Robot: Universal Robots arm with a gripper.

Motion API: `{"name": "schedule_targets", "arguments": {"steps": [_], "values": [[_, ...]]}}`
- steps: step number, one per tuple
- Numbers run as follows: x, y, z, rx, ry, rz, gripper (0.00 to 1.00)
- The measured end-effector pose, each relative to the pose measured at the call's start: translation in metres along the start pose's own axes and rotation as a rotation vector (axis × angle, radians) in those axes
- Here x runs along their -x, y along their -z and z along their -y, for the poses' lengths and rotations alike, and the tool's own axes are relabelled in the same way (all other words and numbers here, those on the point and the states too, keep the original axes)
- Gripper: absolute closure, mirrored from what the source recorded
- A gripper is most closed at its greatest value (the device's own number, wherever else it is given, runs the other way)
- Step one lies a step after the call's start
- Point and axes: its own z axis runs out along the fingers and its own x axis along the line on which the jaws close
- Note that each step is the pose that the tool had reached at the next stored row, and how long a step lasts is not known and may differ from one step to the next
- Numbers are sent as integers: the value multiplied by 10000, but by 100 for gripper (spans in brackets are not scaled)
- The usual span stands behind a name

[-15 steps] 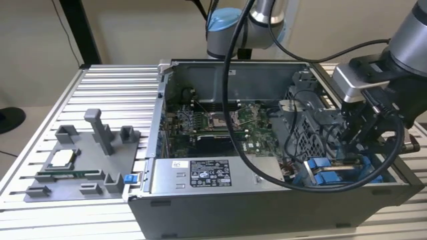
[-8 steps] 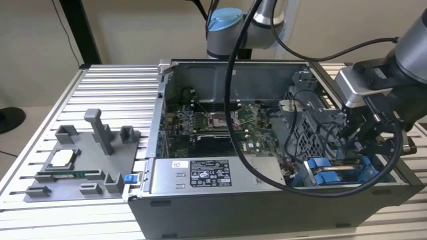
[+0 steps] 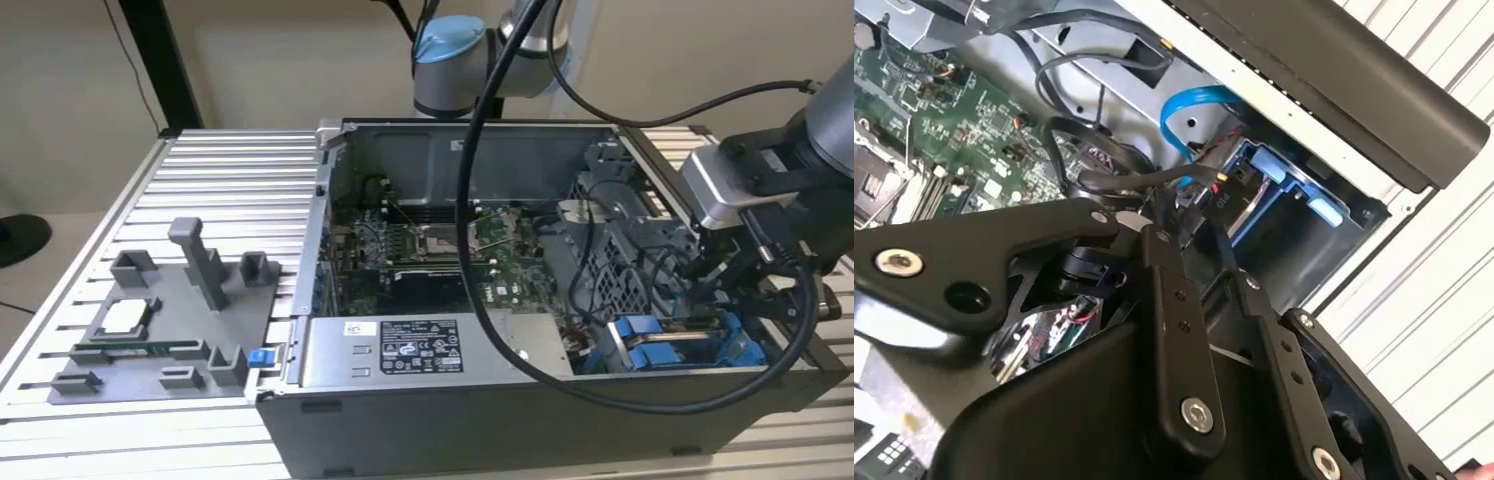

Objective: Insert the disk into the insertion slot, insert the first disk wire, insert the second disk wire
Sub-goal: 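Insert the second disk wire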

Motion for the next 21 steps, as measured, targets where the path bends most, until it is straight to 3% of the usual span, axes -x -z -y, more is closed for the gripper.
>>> {"name": "schedule_targets", "arguments": {"steps": [2,3,9,13,14,18,21], "values": [[-1,-1,0,-12,-39,39,0],[-1,-2,0,-18,-59,84,100],[-6,-1,-1,-45,-143,291,100],[-16,6,-1,-40,-153,312,100],[-17,6,-2,-25,-146,216,100],[-16,7,-8,26,-82,-472,100],[3,-5,-23,42,-44,-846,100]]}}
